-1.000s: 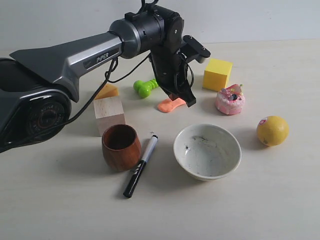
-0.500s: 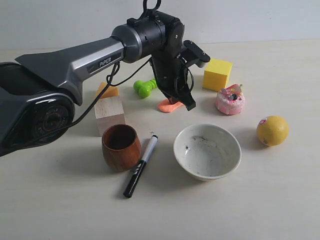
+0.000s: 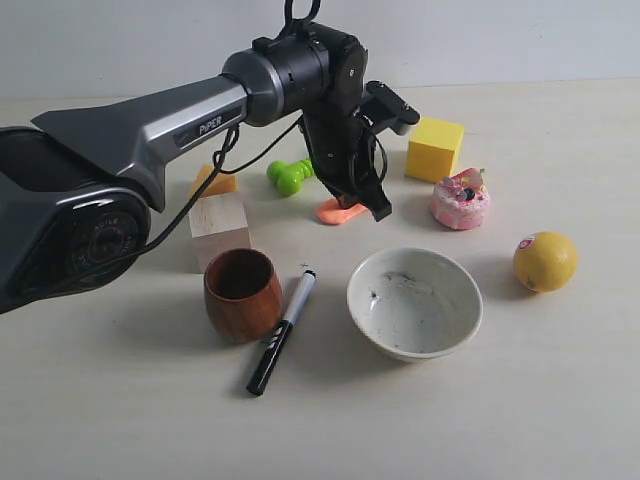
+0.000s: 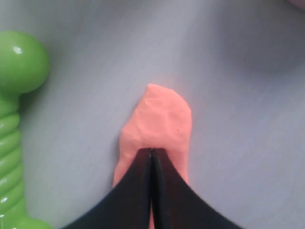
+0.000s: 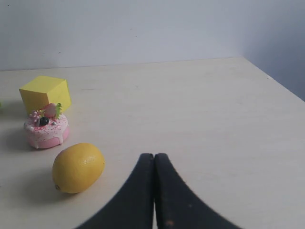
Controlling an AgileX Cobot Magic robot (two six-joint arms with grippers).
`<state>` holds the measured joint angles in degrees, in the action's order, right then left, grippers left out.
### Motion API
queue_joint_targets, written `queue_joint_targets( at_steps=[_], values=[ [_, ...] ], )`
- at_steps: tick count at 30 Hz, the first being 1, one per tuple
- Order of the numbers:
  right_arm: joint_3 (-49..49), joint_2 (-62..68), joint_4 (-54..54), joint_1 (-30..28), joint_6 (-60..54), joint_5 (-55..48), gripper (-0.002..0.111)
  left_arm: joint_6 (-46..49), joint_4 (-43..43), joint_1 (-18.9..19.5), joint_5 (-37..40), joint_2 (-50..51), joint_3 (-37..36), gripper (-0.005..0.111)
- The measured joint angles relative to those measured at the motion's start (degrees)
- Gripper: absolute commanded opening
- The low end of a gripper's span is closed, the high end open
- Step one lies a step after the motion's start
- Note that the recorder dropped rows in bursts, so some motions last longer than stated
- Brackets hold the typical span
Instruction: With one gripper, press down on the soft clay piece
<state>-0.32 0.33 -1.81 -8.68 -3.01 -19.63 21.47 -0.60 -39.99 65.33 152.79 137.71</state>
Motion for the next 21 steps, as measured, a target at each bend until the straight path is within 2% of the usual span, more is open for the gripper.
queue_joint_targets(
  at_steps=[21],
  values=[
    [0.0,0.0,0.0,0.0,0.0,0.0,0.000,0.0,-0.7,0.0,0.3,0.8,0.4,0.000]
  ],
)
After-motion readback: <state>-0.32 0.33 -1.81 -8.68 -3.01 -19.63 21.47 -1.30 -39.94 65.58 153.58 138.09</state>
